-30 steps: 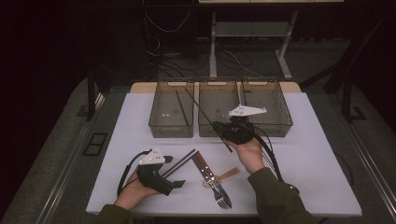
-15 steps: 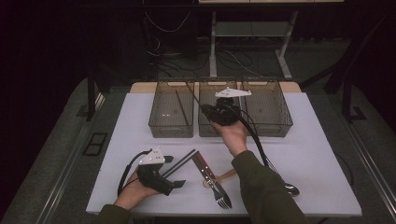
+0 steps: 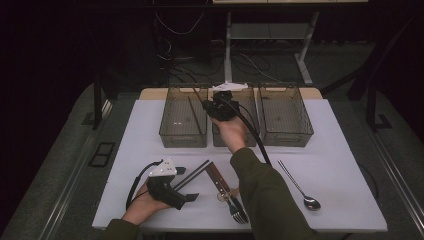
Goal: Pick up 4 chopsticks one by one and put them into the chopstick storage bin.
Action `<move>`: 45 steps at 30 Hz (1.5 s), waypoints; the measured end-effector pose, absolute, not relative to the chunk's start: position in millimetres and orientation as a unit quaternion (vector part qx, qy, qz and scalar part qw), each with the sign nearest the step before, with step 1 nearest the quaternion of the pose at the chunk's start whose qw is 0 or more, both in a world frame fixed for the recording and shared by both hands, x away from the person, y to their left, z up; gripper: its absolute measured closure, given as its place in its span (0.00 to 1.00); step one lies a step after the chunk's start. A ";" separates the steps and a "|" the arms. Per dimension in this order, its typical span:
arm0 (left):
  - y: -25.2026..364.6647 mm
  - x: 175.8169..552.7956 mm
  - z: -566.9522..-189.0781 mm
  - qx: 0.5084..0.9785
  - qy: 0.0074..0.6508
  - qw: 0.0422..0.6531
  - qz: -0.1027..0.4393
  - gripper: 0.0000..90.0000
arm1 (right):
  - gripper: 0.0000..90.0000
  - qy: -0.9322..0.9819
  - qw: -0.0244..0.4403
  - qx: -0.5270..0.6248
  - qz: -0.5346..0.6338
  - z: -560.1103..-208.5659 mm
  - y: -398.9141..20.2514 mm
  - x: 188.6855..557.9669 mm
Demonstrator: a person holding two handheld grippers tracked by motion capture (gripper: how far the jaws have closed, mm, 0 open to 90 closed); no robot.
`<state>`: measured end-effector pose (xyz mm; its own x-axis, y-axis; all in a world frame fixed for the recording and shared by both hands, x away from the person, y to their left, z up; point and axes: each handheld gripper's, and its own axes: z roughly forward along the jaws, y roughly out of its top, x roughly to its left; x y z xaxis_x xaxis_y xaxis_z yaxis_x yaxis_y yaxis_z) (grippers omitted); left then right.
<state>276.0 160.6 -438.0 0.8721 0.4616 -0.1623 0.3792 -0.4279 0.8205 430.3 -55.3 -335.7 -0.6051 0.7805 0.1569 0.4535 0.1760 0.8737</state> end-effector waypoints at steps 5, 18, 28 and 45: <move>161.0 275.5 -437.6 0.844 0.249 0.473 0.043 0.00 | 0.95 0.751 0.168 0.415 0.485 -339.4 -39.0 440.1; 161.1 275.7 -436.9 0.846 0.242 0.474 0.043 0.00 | 0.95 0.763 0.162 0.423 0.461 -356.1 -5.2 459.2; 161.9 276.3 -437.2 0.844 0.246 0.474 0.041 0.00 | 0.92 0.772 0.151 0.433 0.440 -375.0 8.1 461.7; 162.0 276.5 -437.8 0.843 0.250 0.474 0.046 0.00 | 0.44 0.786 0.133 0.405 0.448 -355.6 -17.8 445.9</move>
